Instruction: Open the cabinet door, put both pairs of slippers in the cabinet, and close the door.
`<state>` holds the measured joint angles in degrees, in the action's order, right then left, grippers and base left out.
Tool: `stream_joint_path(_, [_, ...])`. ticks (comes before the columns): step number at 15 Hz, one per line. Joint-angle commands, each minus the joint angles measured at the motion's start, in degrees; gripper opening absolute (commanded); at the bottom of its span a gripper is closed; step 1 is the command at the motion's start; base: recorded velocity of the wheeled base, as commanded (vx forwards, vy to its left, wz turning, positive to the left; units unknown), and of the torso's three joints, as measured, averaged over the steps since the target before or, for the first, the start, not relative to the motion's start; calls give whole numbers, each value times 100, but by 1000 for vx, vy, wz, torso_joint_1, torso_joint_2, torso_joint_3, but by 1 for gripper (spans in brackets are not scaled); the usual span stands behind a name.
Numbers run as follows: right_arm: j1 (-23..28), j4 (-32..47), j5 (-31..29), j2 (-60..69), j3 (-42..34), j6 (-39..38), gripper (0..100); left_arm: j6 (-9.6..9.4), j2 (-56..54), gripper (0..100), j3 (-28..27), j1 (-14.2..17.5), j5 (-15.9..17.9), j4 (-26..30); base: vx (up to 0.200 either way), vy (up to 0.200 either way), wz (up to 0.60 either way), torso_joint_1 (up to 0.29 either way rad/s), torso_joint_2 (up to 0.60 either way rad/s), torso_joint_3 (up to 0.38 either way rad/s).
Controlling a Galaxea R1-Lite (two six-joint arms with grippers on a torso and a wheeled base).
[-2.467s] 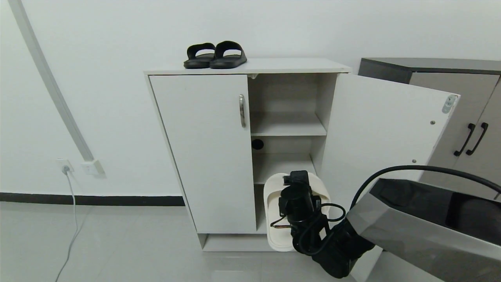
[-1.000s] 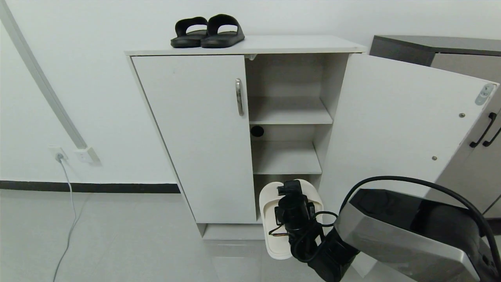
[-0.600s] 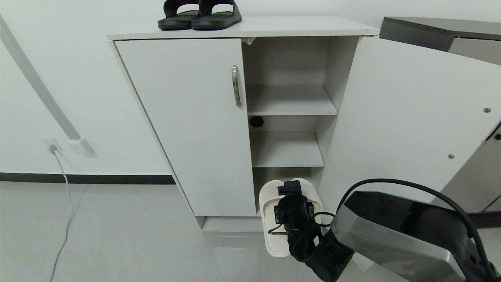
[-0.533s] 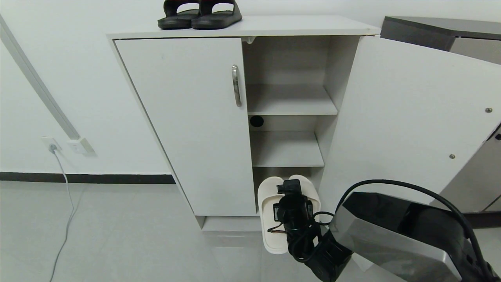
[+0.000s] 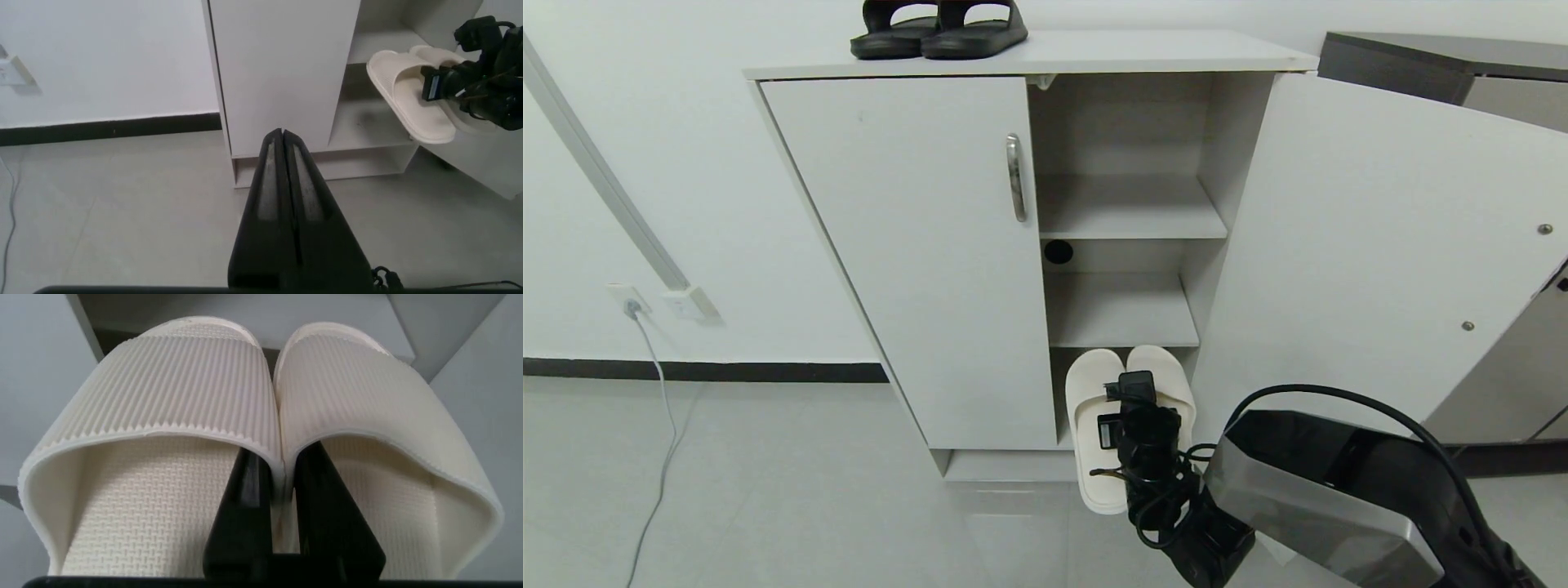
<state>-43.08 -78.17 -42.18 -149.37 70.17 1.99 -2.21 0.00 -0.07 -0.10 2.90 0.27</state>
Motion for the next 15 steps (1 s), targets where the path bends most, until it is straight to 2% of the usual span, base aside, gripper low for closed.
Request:
stream_joint_path(1, [2, -6, -1, -22, 6, 3, 0, 1, 9, 0, -1, 1, 0, 8, 0, 0, 0, 0, 0, 0])
stream_joint_path(5, [19, -14, -1, -13, -3, 3, 0, 1, 9, 0, 7, 1, 0, 0, 0, 0, 0, 0, 0, 0])
stream_joint_path(15, [19, -67, -10, 57, -12, 12, 0, 10, 9, 0, -1, 1, 0, 0, 200, 0, 0, 1, 3, 2])
